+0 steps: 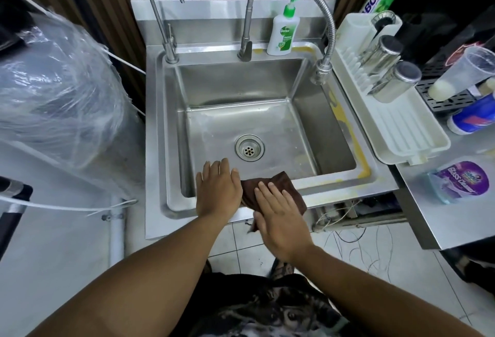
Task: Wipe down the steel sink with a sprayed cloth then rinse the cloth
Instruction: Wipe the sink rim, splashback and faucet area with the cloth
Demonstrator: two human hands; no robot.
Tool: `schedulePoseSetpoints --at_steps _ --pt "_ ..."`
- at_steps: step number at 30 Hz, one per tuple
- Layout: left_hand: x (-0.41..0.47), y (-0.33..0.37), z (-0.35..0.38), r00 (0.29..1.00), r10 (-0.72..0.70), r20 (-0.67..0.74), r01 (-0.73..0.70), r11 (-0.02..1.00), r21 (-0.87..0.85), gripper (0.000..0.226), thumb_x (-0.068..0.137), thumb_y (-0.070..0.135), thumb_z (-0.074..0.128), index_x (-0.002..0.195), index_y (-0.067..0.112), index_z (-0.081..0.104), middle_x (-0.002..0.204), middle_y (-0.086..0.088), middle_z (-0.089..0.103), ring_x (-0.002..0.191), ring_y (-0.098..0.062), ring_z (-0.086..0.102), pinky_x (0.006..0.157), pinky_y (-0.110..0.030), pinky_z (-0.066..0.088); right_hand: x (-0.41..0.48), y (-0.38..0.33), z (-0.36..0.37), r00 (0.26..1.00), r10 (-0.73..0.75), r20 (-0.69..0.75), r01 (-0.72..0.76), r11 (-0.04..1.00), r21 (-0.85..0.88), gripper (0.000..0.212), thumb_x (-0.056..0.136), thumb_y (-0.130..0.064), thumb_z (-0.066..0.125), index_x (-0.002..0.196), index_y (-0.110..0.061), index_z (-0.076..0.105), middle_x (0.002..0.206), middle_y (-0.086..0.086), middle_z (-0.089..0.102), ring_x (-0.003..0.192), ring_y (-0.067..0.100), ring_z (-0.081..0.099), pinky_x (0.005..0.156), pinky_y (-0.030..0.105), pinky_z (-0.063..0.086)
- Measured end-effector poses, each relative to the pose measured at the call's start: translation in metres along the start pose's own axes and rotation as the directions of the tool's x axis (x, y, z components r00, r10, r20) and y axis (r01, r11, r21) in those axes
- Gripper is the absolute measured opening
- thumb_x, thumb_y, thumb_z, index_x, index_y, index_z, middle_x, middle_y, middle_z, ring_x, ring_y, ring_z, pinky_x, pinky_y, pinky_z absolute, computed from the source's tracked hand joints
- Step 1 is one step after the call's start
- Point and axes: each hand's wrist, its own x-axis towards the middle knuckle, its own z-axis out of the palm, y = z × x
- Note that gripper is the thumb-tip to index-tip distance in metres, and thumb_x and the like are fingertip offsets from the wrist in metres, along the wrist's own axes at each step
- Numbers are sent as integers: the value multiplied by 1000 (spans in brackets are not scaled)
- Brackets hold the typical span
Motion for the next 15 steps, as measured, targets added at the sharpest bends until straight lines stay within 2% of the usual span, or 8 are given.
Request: schedulePoseSetpoints --at_steps 2,4,7,9,11,15 --pt "-1 -1 -1 999 7 -36 -8 999 -38 59 100 43 17 138 11 47 135 -12 56 134 -36 42 108 -53 36 -5 30 -5 997 -73 16 74 996 -54 56 104 -41 32 152 -13 42 159 2 38 150 19 27 121 39 15" --pt "-2 -2 -2 997 -4 -78 -4 995 -101 64 98 44 13 141 9 46 139 -12 53 136 -37 40 111 -53 33 -10 56 -12 1000 -28 1 28 998 -64 57 104 -43 31 151 -13 43 158 2 41 149 19 29 122 37 15" --pt "-7 0 -6 991 -35 -130 7 977 -213 65 100 46 14 145 8 41 147 -11 46 142 -34 33 118 -51 24 -6 61 -12 981 182 -64 -184 983 -16 62 103 -45 22 151 -11 43 158 5 41 149 23 29 122 43 18" --pt "-11 1 -9 985 -39 -165 -7 962 -272 68 100 51 12 146 10 41 149 -9 44 144 -32 31 120 -51 22 7 41 -7 931 350 -99 -350 936 12 67 102 -47 16 150 -9 43 156 9 42 148 28 30 120 48 20" --pt "-13 1 -12 980 -50 -190 -13 950 -313 71 99 56 11 147 12 40 151 -7 42 145 -29 30 122 -49 17 23 15 -3 898 424 -118 -424 905 20 69 102 -49 16 149 -7 43 155 11 43 146 32 31 118 52 22" --pt "-14 -1 -13 977 -57 -204 -16 941 -339 79 96 63 7 148 13 40 154 -7 40 147 -27 28 123 -46 14 32 -28 6 955 281 -96 -282 959 8 64 104 -49 20 151 -12 42 157 8 41 147 30 32 118 51 24"
